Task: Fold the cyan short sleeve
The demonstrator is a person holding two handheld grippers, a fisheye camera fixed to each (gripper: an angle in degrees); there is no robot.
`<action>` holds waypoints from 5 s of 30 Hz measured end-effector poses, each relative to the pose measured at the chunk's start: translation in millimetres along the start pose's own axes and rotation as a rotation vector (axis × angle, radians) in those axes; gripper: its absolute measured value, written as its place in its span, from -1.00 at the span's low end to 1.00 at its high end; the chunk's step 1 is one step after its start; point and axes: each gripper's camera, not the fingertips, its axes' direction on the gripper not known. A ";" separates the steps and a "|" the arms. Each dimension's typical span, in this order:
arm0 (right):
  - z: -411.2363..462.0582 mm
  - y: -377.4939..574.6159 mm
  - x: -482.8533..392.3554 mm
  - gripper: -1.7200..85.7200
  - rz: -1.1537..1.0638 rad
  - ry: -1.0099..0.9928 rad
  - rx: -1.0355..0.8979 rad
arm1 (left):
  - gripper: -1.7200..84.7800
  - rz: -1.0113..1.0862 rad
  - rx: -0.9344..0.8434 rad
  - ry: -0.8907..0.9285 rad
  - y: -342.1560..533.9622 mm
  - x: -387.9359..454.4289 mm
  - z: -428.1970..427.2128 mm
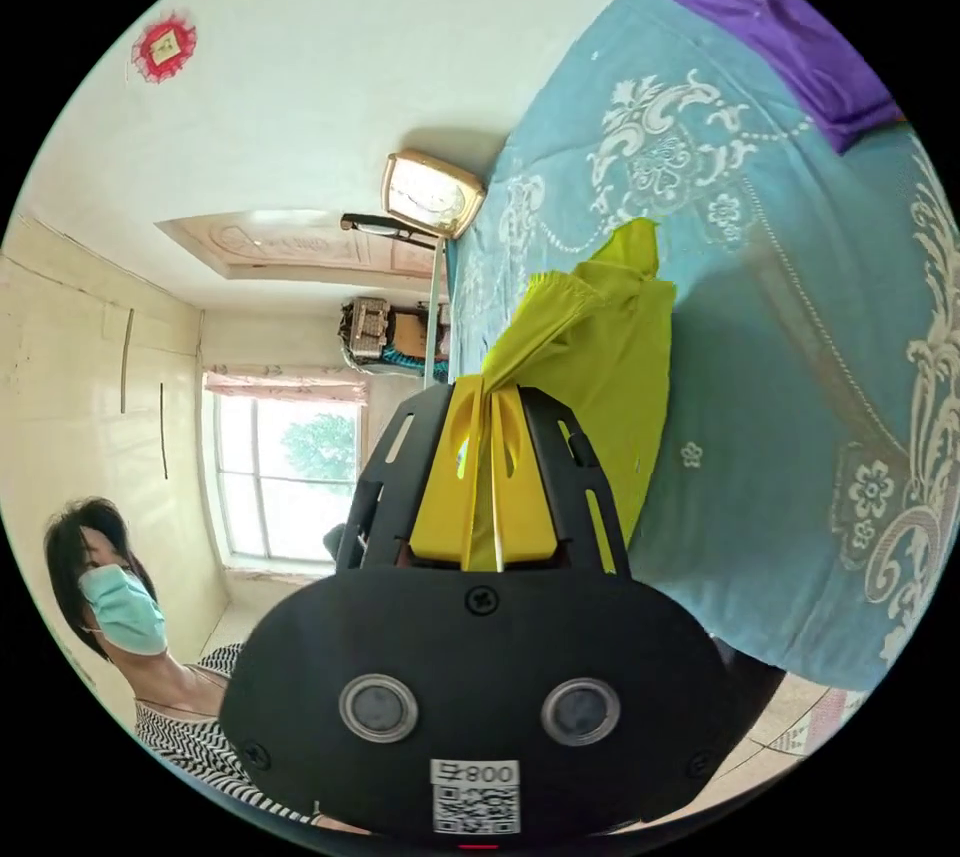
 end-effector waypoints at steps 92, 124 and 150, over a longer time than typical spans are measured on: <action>71.5 172.8 -158.9 -0.80 0.087 0.164 -0.400 | -0.82 -0.337 -0.287 0.170 254.1 -131.9 252.4; 63.8 271.6 -84.0 -0.74 0.217 -0.196 -0.395 | -0.92 -0.274 -0.226 0.064 175.3 -0.1 227.6; 72.3 316.2 -71.9 -0.67 0.287 -0.219 -0.365 | -0.93 -0.143 -0.280 -0.161 173.2 54.6 225.7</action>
